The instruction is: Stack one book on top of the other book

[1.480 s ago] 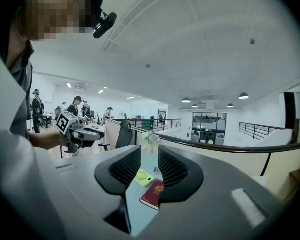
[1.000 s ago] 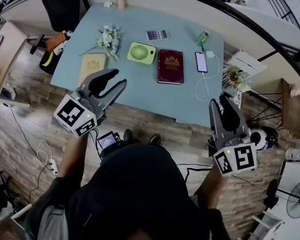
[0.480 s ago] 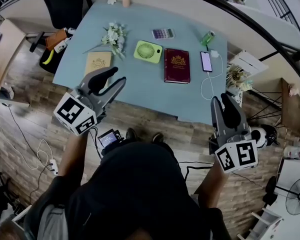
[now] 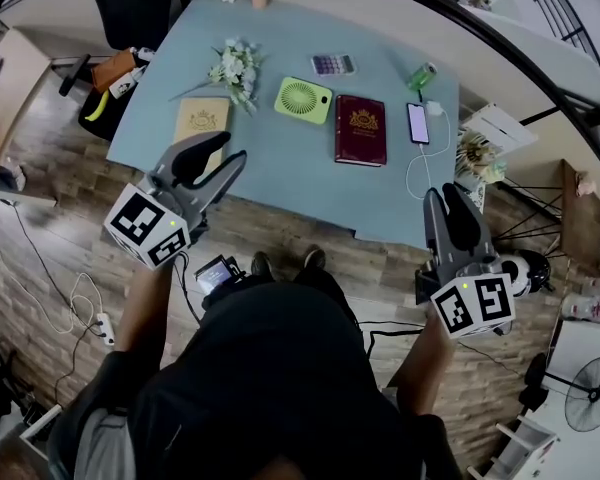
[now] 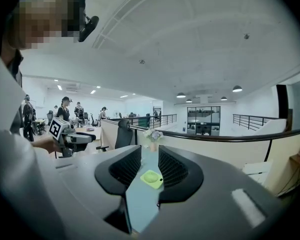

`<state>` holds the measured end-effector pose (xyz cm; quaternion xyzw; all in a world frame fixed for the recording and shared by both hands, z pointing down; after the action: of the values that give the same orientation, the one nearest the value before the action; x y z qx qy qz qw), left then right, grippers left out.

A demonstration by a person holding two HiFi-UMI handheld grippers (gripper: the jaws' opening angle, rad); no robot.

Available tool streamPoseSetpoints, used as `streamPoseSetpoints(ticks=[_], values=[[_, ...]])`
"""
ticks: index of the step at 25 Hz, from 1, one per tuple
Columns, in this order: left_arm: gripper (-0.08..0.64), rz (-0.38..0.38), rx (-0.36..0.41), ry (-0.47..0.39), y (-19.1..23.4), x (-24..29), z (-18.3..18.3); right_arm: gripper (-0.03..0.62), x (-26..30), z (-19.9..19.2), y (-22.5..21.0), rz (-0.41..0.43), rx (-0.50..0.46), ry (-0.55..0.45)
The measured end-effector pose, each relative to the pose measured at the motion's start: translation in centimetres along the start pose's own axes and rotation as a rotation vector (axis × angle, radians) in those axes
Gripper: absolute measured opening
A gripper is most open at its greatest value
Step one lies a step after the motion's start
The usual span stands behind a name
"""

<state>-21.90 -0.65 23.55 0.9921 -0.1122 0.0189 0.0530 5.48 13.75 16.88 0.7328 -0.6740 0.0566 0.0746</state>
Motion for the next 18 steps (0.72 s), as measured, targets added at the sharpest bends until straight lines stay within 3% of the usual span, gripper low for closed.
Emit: streamPoseSetpoints(ticks=[18], values=[[0.199,0.165,-0.011,0.032,0.9,2.5,0.0,0.107,6.9,-1.3,-4.4,0.150,0.053,0.029]])
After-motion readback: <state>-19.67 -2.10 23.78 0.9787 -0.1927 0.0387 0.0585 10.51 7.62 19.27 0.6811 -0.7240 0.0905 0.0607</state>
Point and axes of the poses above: the fingertips, and each gripper's own axes: x forward along the fingers, y to its left, z out of its top, the point moved 2 cm from there along -x, backward along the fingers, and after that the axes turned 10 degrees about -z, right-handed, at the moved point
